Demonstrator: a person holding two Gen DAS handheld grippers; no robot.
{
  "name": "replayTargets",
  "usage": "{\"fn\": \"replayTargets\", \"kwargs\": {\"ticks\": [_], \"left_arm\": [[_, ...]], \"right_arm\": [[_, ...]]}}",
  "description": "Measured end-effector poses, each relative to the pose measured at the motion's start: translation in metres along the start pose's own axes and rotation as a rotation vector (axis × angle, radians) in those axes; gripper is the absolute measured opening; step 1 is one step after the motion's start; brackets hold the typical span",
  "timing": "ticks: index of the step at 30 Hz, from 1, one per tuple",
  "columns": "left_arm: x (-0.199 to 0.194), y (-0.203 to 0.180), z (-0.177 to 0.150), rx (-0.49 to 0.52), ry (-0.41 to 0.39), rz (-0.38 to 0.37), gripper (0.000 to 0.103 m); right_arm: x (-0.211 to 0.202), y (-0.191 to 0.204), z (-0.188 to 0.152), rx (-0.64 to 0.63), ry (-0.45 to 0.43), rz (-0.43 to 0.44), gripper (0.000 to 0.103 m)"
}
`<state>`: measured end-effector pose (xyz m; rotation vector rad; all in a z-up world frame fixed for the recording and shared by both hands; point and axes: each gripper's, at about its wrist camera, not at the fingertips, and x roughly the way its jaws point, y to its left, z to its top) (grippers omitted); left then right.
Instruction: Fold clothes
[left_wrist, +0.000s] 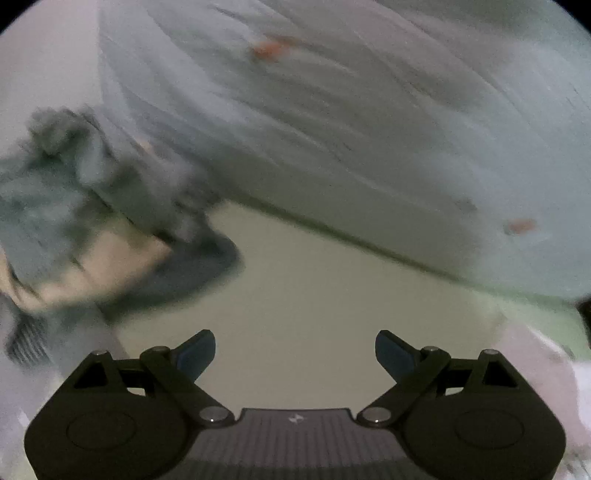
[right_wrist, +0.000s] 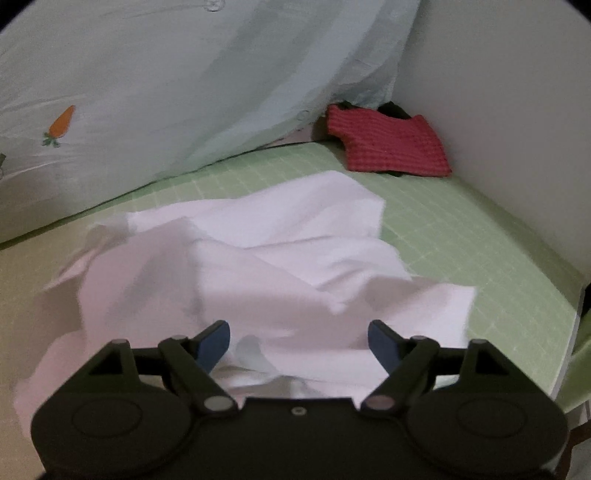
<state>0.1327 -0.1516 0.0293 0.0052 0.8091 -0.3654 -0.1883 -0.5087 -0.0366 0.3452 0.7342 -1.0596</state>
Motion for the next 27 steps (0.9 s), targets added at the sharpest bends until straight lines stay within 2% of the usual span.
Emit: {"fn": "replayTargets", "kwargs": {"ticks": [4,9,14,19,20,21,22,23,24,25,27], "left_arm": [[0.003,-0.057,-0.041,0.035,0.084,-0.062,0.093],[0.023,-0.109,-0.077,0.053,0.191,-0.082,0.093],[0.051,-0.142,-0.095,0.011,0.286,-0.105,0.093],[0.082,-0.163,-0.104,-0.031,0.338,-0.095,0.090],[0.087,-0.166,-0.104,-0.036,0.340,-0.097,0.080],[0.092,-0.169,-0.104,-0.037,0.345,-0.100,0.059],[0.097,-0.172,-0.104,-0.037,0.350,-0.104,0.046],[0.100,-0.173,-0.101,-0.035,0.349,-0.096,0.019],[0.102,-0.173,-0.099,-0.032,0.347,-0.088,0.008],[0.105,-0.174,-0.097,-0.029,0.346,-0.081,0.005],[0.103,-0.169,-0.082,-0.017,0.284,-0.078,0.004]], "right_arm": [[0.014,-0.043,0.009,0.067,0.006,0.001,0.084],[0.037,-0.092,0.017,0.121,0.015,0.012,0.087],[0.058,-0.138,0.021,0.193,0.029,0.024,0.090],[0.087,-0.171,0.029,0.259,0.058,0.009,0.091],[0.093,-0.176,0.031,0.275,0.067,0.007,0.091],[0.099,-0.179,0.033,0.287,0.075,0.007,0.090],[0.106,-0.180,0.036,0.296,0.078,0.009,0.090],[0.112,-0.181,0.039,0.304,0.082,0.011,0.091],[0.118,-0.181,0.042,0.309,0.085,0.014,0.090],[0.122,-0.179,0.046,0.309,0.087,0.020,0.090],[0.130,-0.173,0.054,0.295,0.089,0.033,0.090]]}}
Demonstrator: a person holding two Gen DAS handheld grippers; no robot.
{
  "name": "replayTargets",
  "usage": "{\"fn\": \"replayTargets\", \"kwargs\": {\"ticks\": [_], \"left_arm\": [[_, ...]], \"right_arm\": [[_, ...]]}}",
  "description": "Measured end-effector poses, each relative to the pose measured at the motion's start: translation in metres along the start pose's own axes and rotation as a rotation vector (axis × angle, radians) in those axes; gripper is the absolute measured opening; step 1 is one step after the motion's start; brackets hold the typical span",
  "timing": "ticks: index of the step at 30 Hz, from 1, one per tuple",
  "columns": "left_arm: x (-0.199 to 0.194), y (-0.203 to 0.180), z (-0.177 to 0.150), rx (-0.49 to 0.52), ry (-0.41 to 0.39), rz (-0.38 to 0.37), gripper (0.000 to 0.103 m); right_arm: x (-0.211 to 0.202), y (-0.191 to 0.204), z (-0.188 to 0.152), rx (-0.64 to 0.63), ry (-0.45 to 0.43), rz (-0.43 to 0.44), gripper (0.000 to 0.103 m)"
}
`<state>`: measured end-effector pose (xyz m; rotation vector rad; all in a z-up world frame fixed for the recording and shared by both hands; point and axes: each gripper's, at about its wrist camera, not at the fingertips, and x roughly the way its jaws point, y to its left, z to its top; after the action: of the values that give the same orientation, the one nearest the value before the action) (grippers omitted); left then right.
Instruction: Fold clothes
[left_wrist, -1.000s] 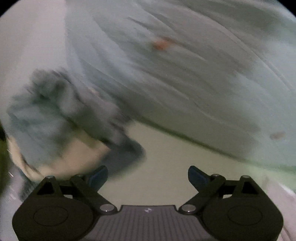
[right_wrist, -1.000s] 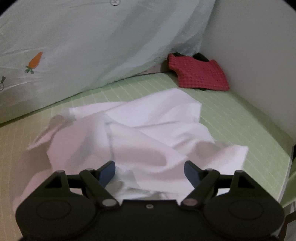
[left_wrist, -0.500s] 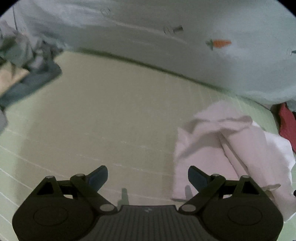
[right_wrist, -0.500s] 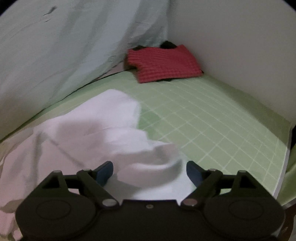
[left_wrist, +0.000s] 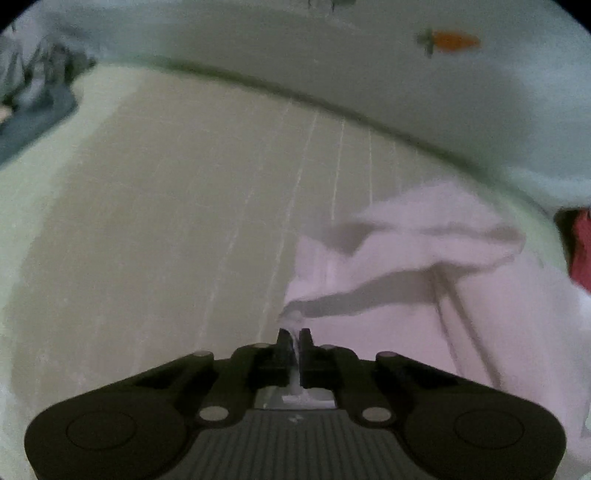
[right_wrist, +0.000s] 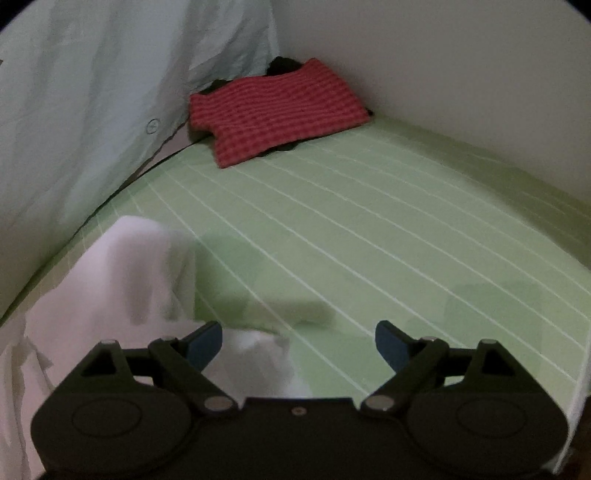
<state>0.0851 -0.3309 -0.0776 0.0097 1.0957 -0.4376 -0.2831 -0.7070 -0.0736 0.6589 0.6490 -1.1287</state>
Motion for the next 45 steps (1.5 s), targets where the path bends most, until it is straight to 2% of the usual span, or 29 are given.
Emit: {"fn": "replayTargets", "kwargs": {"ticks": [3,5,6,9,11,13,14,17,19,23,27,30,33,34,35,36,37,39,41,45], "left_arm": [[-0.018,0.011,0.031,0.017,-0.135,0.044,0.000],[-0.034,0.020,0.061,0.044,-0.274,0.179,0.000],[-0.042,0.030,0.078,0.028,-0.326,0.207,0.000],[-0.053,0.051,0.114,-0.031,-0.347,0.179,0.001],[-0.056,0.052,0.117,-0.017,-0.339,0.196,0.003],[-0.049,0.050,0.099,-0.002,-0.284,0.166,0.014],[-0.045,0.049,0.090,0.005,-0.257,0.150,0.024],[-0.036,0.053,0.054,0.017,-0.156,0.111,0.025],[-0.029,0.053,0.027,0.020,-0.085,0.088,0.025],[-0.030,0.058,-0.015,0.008,-0.013,0.043,0.030],[-0.029,0.050,-0.040,0.040,0.049,0.020,0.032],[-0.027,0.042,-0.050,0.089,0.076,0.008,0.034],[-0.025,0.042,-0.051,0.112,0.089,0.014,0.034],[-0.025,0.041,-0.050,0.113,0.092,0.015,0.034],[-0.024,0.041,-0.050,0.113,0.098,0.016,0.035],[-0.023,0.042,-0.050,0.113,0.104,0.017,0.035],[-0.023,0.043,-0.050,0.113,0.109,0.018,0.035],[-0.019,0.045,-0.049,0.110,0.126,0.026,0.035],[-0.019,0.044,-0.050,0.121,0.124,0.030,0.036],[-0.021,0.045,-0.051,0.134,0.124,0.034,0.036]], "right_arm": [[0.002,0.009,0.001,-0.040,-0.009,0.011,0.090],[0.002,0.012,-0.004,-0.063,-0.005,0.009,0.090],[0.002,0.013,-0.005,-0.071,-0.001,0.006,0.090],[0.001,0.012,-0.010,-0.081,0.009,-0.008,0.090],[-0.001,0.012,-0.013,-0.081,0.007,-0.014,0.090],[-0.005,0.016,-0.013,-0.096,-0.003,-0.024,0.090],[-0.008,0.020,-0.012,-0.107,-0.013,-0.024,0.091],[-0.019,0.034,-0.008,-0.140,-0.049,0.000,0.091],[-0.028,0.048,-0.006,-0.167,-0.067,0.055,0.091],[-0.034,0.091,-0.005,-0.255,-0.074,0.199,0.091],[-0.034,0.139,-0.012,-0.341,-0.024,0.395,0.089],[-0.028,0.171,-0.021,-0.365,0.057,0.536,0.081],[-0.012,0.191,-0.033,-0.348,0.162,0.576,0.074],[-0.007,0.195,-0.036,-0.346,0.189,0.585,0.058],[-0.005,0.194,-0.038,-0.355,0.200,0.604,0.035],[-0.003,0.194,-0.040,-0.365,0.210,0.622,0.023],[-0.003,0.192,-0.041,-0.377,0.211,0.640,0.006],[-0.012,0.183,-0.037,-0.401,0.163,0.669,0.004],[-0.025,0.165,-0.020,-0.375,0.070,0.648,0.004],[-0.066,0.103,0.037,-0.279,-0.269,0.416,0.003]]}}
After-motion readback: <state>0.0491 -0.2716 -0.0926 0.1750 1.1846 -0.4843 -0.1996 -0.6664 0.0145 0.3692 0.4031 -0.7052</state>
